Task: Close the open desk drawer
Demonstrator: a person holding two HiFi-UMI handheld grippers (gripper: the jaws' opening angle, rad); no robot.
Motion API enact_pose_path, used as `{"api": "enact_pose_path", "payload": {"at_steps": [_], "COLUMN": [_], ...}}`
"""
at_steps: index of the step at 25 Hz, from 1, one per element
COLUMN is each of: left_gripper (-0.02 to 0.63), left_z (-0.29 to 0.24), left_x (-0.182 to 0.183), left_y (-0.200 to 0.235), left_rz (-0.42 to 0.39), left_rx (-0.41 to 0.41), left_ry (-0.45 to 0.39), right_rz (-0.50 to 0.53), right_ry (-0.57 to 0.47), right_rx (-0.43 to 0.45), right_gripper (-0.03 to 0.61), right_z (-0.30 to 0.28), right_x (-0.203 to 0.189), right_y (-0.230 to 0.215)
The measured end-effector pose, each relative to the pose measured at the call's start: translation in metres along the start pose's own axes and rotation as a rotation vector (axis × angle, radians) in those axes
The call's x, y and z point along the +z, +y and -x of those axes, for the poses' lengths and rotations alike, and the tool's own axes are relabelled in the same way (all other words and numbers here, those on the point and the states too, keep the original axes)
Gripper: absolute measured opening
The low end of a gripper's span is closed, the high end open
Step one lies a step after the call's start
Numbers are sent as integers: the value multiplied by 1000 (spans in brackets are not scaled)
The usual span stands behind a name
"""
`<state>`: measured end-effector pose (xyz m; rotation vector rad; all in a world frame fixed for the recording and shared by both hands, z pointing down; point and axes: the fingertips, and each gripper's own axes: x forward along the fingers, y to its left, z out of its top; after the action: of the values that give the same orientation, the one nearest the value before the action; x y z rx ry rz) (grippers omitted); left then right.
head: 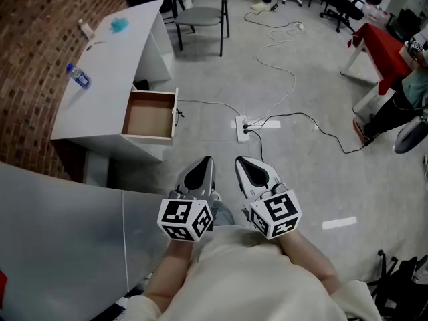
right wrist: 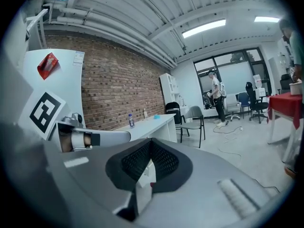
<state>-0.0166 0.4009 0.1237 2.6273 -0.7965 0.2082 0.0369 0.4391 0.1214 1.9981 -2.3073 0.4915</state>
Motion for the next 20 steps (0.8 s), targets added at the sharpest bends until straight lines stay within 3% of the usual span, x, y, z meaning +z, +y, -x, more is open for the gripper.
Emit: {"api": "enact_pose_path", "payload": {"at_steps": [20], "left_gripper": [6], "left_z": [-65], "left_x": [43], "left_y": [115], "left_rz": [-23], "left_rx": [-43], "left_ry": [61], "right_rz": [-23], "right_ry": [31], "right_rx": [-26], "right_gripper": [5], "right_z": [-141], "right_x": [31], "right_y": [-10]}}
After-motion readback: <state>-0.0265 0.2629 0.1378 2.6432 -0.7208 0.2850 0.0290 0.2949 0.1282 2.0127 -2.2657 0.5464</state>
